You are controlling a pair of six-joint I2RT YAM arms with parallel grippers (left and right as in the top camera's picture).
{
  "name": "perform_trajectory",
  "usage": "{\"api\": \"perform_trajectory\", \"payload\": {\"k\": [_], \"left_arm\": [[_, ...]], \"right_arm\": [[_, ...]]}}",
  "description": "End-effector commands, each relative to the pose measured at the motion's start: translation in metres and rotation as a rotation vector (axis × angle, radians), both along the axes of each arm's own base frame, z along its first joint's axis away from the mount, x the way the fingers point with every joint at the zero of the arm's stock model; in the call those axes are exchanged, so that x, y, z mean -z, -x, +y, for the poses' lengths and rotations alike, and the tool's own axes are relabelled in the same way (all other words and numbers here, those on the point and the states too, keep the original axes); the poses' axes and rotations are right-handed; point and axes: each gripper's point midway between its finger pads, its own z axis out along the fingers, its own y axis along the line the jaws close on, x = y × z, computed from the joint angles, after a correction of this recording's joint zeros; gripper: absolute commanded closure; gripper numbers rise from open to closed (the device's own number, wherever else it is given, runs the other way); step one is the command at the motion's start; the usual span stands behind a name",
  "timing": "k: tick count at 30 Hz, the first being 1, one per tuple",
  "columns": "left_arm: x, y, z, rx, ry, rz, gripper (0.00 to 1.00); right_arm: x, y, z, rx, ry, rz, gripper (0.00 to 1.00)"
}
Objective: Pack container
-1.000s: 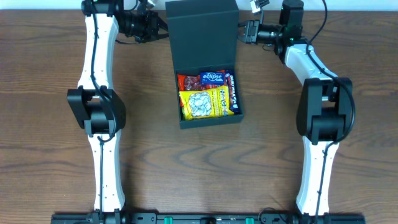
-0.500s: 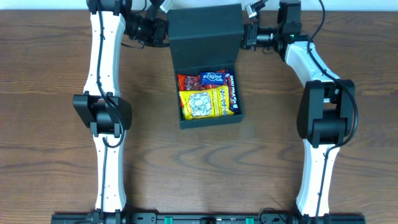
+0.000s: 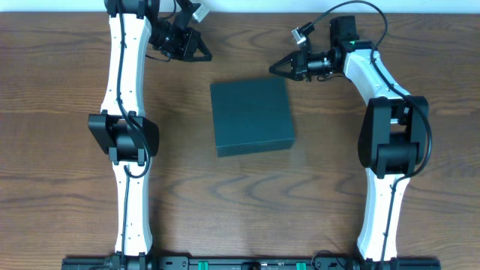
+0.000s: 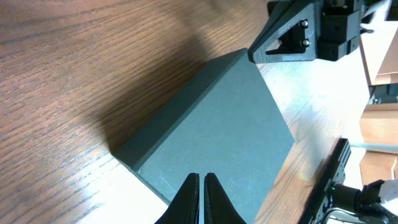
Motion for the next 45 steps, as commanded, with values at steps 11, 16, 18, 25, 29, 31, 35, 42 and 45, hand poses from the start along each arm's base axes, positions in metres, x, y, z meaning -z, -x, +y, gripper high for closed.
{"api": "perform_trajectory", "payload": {"k": [11, 16, 18, 25, 29, 31, 35, 42, 45], "left_arm": [[-0.017, 0.013, 0.017, -0.012, -0.045, -0.001, 0.94], [-0.057, 0.02, 0.027, -0.039, -0.054, -0.088, 0.94], [-0.07, 0.024, 0.029, -0.059, -0.067, -0.109, 0.94], [-0.128, 0.048, 0.039, -0.146, -0.139, -0.216, 0.94], [-0.158, 0.067, 0.038, -0.165, -0.17, -0.287, 0.94], [-0.169, 0.078, 0.035, -0.158, -0.168, -0.307, 0.94], [-0.179, 0.107, 0.033, -0.145, -0.18, -0.3, 0.94], [-0.188, 0.165, 0.036, -0.067, -0.212, -0.335, 0.94], [-0.187, 0.185, 0.045, -0.095, -0.213, -0.359, 0.94]], "right_arm": [[-0.041, 0.002, -0.026, 0.081, 0.336, -0.18, 0.98], [-0.085, 0.01, -0.037, 0.106, 0.418, -0.304, 0.98], [-0.095, 0.016, -0.046, 0.133, 0.491, -0.312, 0.98], [-0.15, 0.05, -0.063, 0.143, 0.604, -0.436, 0.99], [-0.179, 0.065, -0.065, 0.126, 0.611, -0.538, 0.98], [-0.183, 0.078, -0.066, 0.084, 0.627, -0.567, 0.98], [-0.185, 0.108, -0.068, 0.018, 0.646, -0.541, 0.99], [-0.211, 0.145, -0.074, 0.005, 0.662, -0.593, 0.99], [-0.214, 0.164, -0.08, 0.023, 0.692, -0.618, 0.98]]}}
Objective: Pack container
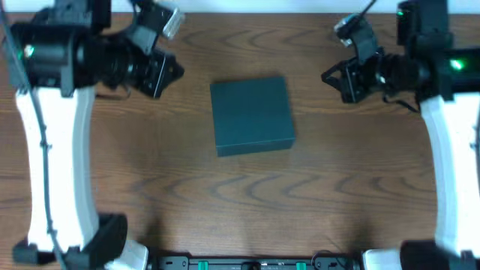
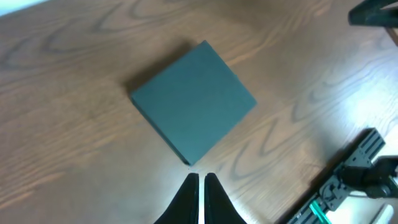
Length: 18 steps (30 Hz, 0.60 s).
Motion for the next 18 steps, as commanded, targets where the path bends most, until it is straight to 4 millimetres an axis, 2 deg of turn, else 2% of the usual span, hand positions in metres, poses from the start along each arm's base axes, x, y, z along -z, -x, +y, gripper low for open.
{"api": "perform_trajectory", "payload": {"k": [1, 4, 9, 12, 16, 18], "left_arm": [[0.002, 0.029, 0.013, -0.013, -0.02, -0.021, 0.94], [0.011, 0.051, 0.017, -0.026, -0.018, -0.056, 0.94], [0.034, 0.102, 0.019, -0.026, -0.01, -0.137, 0.94], [0.055, 0.137, 0.018, -0.024, 0.013, -0.164, 0.95], [0.079, 0.169, 0.02, -0.037, 0.024, -0.165, 0.94], [0.088, 0.18, 0.02, -0.045, 0.029, -0.161, 0.94]], "right_arm": [[-0.006, 0.025, -0.002, -0.018, 0.027, -0.051, 0.98], [0.002, 0.045, -0.004, -0.017, 0.029, -0.047, 0.98], [0.026, 0.095, -0.006, -0.024, 0.011, -0.014, 0.98], [0.043, 0.13, -0.008, 0.006, -0.016, -0.016, 0.99], [0.059, 0.168, -0.011, 0.053, -0.052, -0.038, 0.98], [0.065, 0.185, -0.012, 0.081, -0.074, -0.049, 0.98]]}}
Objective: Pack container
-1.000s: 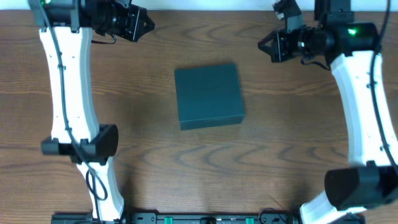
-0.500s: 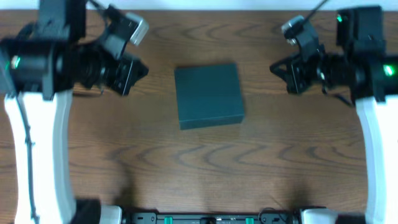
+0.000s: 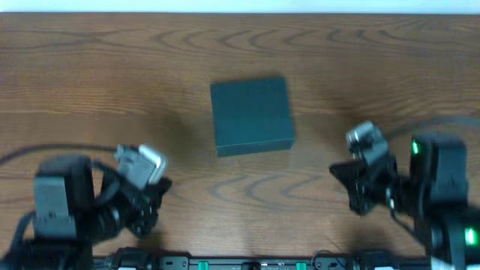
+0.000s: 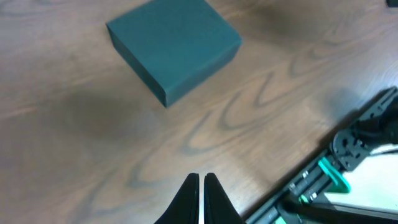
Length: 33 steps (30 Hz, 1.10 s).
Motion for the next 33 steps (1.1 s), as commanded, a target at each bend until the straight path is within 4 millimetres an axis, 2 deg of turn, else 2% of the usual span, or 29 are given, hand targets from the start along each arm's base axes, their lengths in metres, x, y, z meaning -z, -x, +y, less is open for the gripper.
{"api": "perform_trajectory", "payload": {"k": [1, 3, 4, 5, 6, 7, 8, 14, 31, 33], "left_arm": [[0.014, 0.013, -0.001, -0.012, 0.022, 0.016, 0.94], [0.017, 0.016, -0.001, -0.025, 0.035, 0.019, 0.94], [0.017, 0.016, -0.001, -0.029, 0.04, 0.02, 0.94], [0.016, 0.015, -0.001, -0.036, 0.046, 0.021, 0.94], [0.015, 0.013, -0.001, -0.042, 0.051, 0.017, 0.89], [0.014, 0.012, -0.001, -0.046, 0.054, 0.015, 0.64], [0.013, 0.011, -0.001, -0.046, 0.055, 0.01, 0.05], [0.018, 0.016, -0.001, -0.048, 0.05, 0.038, 0.05], [0.019, 0.017, 0.001, -0.053, 0.044, 0.046, 0.05], [0.024, 0.019, 0.005, -0.072, 0.017, 0.062, 0.05]], "right_arm": [[0.007, 0.025, 0.002, 0.039, -0.057, -0.003, 0.98], [0.008, 0.036, 0.001, 0.054, -0.073, -0.031, 0.98], [0.007, 0.039, 0.0, 0.06, -0.08, -0.041, 0.94], [0.007, 0.042, 0.0, 0.063, -0.084, -0.053, 0.82], [0.006, 0.044, 0.0, 0.068, -0.09, -0.059, 0.62], [0.006, 0.046, 0.0, 0.075, -0.097, -0.059, 0.31], [0.007, 0.047, 0.0, 0.084, -0.105, -0.052, 0.01], [0.0, 0.039, 0.0, 0.221, -0.226, 0.031, 0.01], [0.002, 0.041, 0.0, 0.224, -0.224, 0.044, 0.01], [0.002, 0.041, 0.0, 0.224, -0.225, 0.044, 0.01]]}}
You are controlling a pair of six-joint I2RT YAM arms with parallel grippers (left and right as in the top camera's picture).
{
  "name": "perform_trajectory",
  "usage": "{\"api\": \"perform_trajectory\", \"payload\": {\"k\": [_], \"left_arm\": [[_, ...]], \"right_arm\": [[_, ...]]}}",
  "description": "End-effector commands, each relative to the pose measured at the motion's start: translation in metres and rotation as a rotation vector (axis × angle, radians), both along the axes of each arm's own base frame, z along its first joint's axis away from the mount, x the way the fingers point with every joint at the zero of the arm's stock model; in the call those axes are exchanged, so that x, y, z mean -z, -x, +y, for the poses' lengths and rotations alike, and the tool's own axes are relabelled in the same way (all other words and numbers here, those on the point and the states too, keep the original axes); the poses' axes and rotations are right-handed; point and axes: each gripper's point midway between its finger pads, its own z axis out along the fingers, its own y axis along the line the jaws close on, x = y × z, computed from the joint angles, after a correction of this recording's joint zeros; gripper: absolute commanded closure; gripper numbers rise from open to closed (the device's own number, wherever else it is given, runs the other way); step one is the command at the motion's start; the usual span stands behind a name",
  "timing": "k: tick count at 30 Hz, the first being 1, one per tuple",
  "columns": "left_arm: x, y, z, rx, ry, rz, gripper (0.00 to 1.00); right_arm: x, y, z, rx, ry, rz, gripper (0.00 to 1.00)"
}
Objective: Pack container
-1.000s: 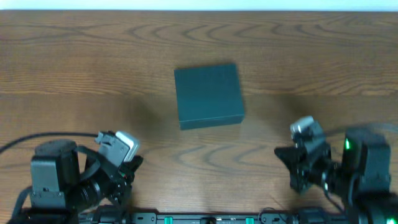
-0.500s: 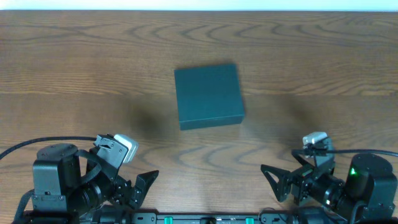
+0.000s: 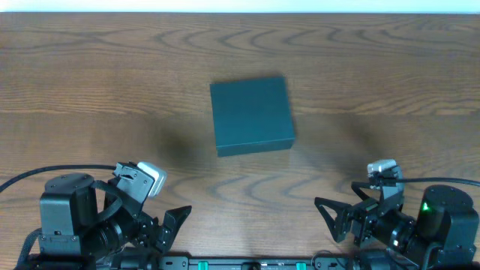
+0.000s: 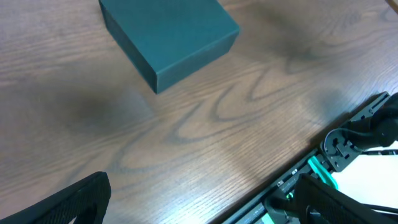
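A closed dark teal box [image 3: 251, 115] lies flat on the wooden table, a little behind the middle; the left wrist view has it at the top [image 4: 168, 34]. My left gripper [image 3: 176, 229] is low at the table's front left, far from the box. It is open, and its black fingers [image 4: 81, 199] stand wide apart with nothing between them. My right gripper [image 3: 330, 220] is at the front right, equally far from the box, and its fingers look spread and empty.
A black rail with green clips [image 4: 323, 180] runs along the table's front edge [image 3: 247, 259], just below both grippers. A cable [image 3: 52, 171] trails left from the left arm. Bare wood surrounds the box.
Both arms have dropped lower at the table's front edge. The left gripper, shut before, is now wide open. The box has not moved.
Both grippers were first at the back of the table beside the box, the left one shut. Then they were lifted and apart, then near the front edge. Now they are at the front with the left one open. The box stayed put throughout.
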Motion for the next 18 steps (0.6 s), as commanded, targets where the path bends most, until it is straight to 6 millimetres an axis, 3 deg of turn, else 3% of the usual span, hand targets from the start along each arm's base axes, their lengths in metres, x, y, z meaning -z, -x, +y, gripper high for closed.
{"api": "perform_trajectory", "payload": {"k": [1, 5, 8, 11, 18], "left_arm": [[0.007, 0.0, 0.009, -0.038, -0.049, 0.011, 0.05], [0.001, -0.014, 0.021, -0.104, -0.087, -0.082, 0.05], [0.001, -0.034, 0.044, -0.229, -0.148, -0.223, 0.05], [0.014, -0.042, 0.06, -0.318, -0.168, -0.331, 0.05], [0.062, -0.054, 0.07, -0.424, -0.115, -0.431, 0.05]], "right_arm": [[0.001, 0.002, 0.003, -0.008, -0.016, 0.013, 0.01], [0.001, 0.002, 0.003, -0.008, -0.016, 0.013, 0.01], [0.001, 0.002, 0.003, -0.008, -0.016, 0.013, 0.01], [0.001, 0.002, 0.003, -0.008, -0.016, 0.013, 0.01], [0.001, 0.002, 0.003, -0.008, -0.016, 0.013, 0.01]]}}
